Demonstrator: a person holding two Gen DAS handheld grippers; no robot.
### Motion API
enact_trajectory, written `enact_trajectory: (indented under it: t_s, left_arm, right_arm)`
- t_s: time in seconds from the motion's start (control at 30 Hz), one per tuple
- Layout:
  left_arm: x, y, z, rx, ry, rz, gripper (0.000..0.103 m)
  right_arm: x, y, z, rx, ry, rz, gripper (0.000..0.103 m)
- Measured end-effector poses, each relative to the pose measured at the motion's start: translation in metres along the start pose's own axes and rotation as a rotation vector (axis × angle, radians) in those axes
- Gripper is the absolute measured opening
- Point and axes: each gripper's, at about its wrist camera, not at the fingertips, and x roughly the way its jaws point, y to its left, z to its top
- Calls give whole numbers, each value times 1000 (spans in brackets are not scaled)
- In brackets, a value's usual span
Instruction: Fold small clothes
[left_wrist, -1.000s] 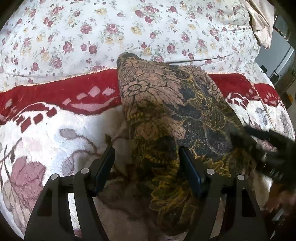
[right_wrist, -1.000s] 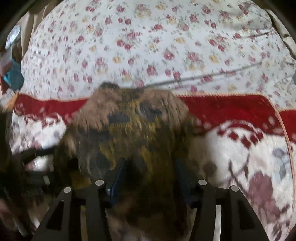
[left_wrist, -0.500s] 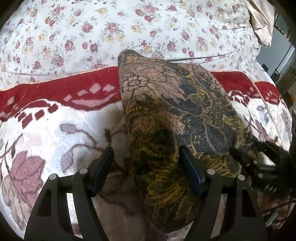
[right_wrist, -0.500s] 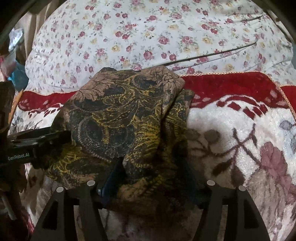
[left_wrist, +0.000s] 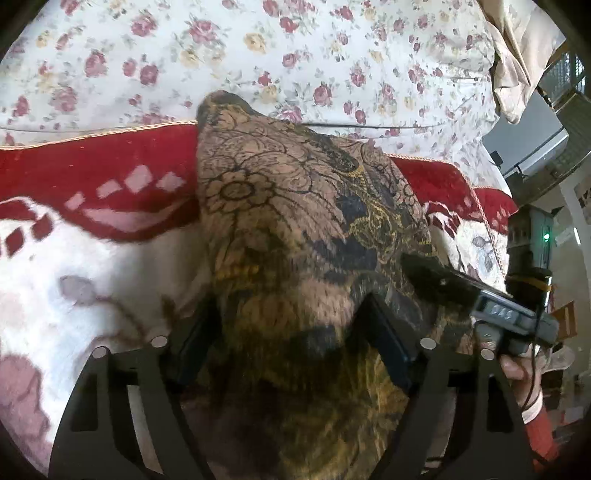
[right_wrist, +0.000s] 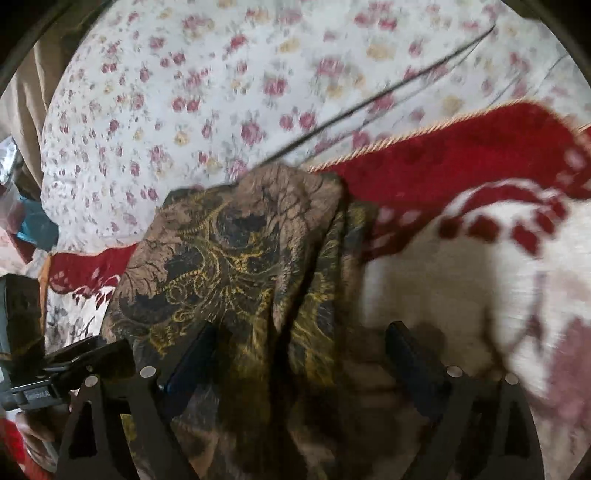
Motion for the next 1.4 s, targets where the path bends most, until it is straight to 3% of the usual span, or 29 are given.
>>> enact_trajectory:
  t_s: [0.33, 0.4, 0.5, 0.57, 0.67, 0.9, 1.0, 1.13, 1.2, 1.27, 1.4]
  left_arm:
    - [7, -3, 3, 23, -2, 21, 82]
    - [7, -4, 2, 31, -10, 25, 82]
    - [6, -7, 0, 48, -27, 10, 71]
    - [2, -8, -2, 55, -44, 1, 51]
    - [-10, -7, -2, 38, -65, -30, 36]
    - [-70, -11, -26, 60, -120, -34, 34]
    - [-107, -6, -56, 84, -130, 12, 34]
    - [-125, 15, -106, 52, -71, 88, 35]
    - [-121, 32, -123, 20, -26, 123, 39]
    - [-126, 42, -133, -12, -38, 139, 51]
    - [-147, 36, -130, -8, -120, 208, 52]
  right_arm:
    - [6, 11, 5, -24, -20, -4, 89]
    - [5, 13, 6, -34, -29, 33, 68]
    - [2, 23, 5, -74, -51, 12, 52]
    - [-3, 28, 5, -87, -71, 3, 38]
    - [-14, 36, 6, -104, -96, -1, 28]
    - [-49, 75, -5, -159, -104, 69, 27]
    - [-61, 93, -25, -166, -79, 141, 27]
    - [-52, 107, -71, -148, 47, 218, 30]
    - [-47, 103, -86, -150, 100, 145, 38]
    - [-57, 96, -89, -146, 77, 127, 42]
    - [-97, 101, -71, -155, -53, 106, 42]
